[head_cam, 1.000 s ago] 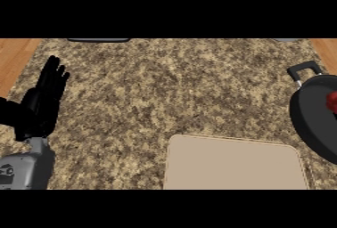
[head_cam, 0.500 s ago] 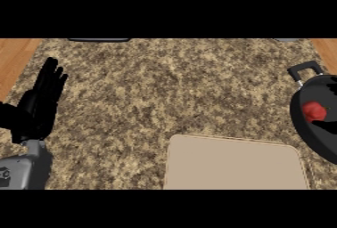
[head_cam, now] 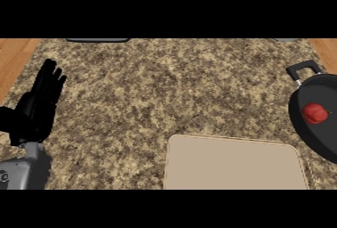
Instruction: Pick the bell pepper from the tray and place it in the pot
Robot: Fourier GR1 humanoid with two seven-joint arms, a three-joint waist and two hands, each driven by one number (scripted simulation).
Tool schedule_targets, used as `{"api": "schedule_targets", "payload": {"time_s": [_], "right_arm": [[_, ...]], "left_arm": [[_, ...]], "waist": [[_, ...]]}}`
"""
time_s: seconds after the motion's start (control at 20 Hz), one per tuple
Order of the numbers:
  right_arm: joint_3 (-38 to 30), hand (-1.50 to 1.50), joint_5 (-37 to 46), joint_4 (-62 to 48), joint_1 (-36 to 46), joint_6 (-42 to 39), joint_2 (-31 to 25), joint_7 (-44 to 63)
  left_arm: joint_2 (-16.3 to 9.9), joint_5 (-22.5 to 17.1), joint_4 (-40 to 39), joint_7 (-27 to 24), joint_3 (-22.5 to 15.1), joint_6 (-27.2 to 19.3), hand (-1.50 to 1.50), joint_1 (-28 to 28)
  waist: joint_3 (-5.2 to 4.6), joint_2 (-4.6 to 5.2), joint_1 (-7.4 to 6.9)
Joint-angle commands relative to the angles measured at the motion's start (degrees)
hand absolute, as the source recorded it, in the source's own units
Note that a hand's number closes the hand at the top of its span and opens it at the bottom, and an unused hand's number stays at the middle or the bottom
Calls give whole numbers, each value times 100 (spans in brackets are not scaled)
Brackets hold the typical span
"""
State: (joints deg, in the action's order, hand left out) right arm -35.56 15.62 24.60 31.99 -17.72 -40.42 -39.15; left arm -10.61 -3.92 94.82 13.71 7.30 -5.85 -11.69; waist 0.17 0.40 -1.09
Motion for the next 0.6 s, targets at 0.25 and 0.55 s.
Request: {"api": "schedule_targets", "payload": {"time_s": [0.25, 0.55], "right_arm": [[-499, -150, -441, -1109, -378, -1403, -1307, -502], [-566, -150, -574, -1170, -596, -1843, -1700, -726]], "left_arm": [[-130, -49, -200, -19, 137, 84, 0, -213], [186, 222, -6, -79, -188, -127, 0, 91]], "waist": [[14, 32, 5], [25, 31, 6]]}}
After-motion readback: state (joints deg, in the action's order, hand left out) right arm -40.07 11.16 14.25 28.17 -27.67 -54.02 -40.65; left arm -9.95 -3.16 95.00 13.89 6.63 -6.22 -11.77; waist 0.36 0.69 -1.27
